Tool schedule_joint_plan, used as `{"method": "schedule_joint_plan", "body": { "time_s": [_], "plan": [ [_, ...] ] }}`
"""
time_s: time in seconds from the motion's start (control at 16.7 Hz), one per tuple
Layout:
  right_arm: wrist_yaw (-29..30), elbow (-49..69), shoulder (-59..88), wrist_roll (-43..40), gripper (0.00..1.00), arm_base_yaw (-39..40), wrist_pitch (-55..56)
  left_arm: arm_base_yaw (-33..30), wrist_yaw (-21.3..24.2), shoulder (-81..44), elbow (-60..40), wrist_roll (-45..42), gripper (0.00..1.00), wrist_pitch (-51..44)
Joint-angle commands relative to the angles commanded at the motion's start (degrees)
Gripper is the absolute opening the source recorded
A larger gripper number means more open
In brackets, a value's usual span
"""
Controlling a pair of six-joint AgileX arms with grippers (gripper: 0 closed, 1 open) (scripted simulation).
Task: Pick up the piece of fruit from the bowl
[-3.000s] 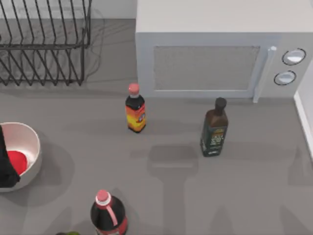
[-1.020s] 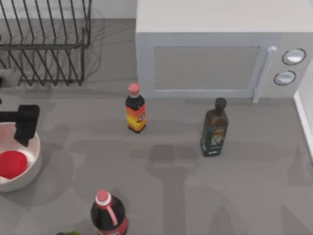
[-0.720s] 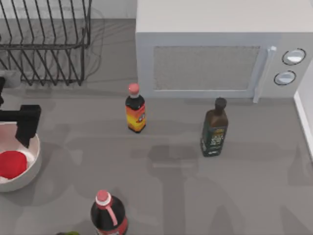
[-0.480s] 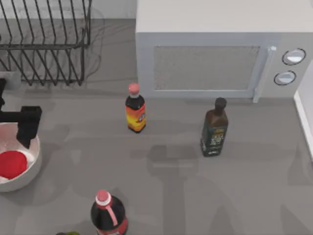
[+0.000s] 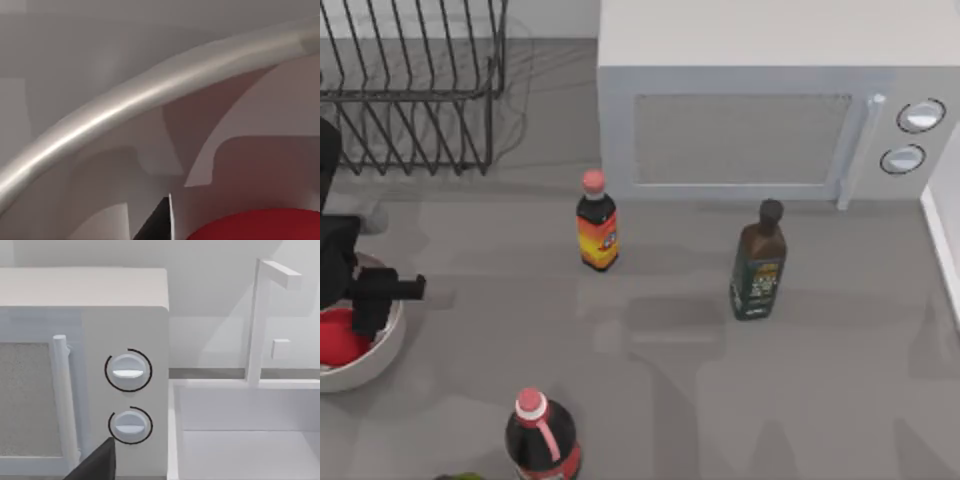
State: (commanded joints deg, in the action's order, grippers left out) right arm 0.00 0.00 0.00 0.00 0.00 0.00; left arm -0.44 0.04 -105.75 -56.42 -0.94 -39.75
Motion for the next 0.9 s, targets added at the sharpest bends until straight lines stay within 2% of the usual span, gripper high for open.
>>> {"method": "schedule_joint_plan", "body": {
  "time_s": [0.36,0.9],
  "plan": [
    [0.00,0.00,0.00,0.00,1.00,0.00,0.00,0.01,0.01,-2.02,2.22,-0.06,1.00,3.32],
    [0.00,0.00,0.00,0.00,1.00,0.00,0.00,0.01,0.01,-2.02,2.22,-0.06,0.32,3.32]
  ]
}}
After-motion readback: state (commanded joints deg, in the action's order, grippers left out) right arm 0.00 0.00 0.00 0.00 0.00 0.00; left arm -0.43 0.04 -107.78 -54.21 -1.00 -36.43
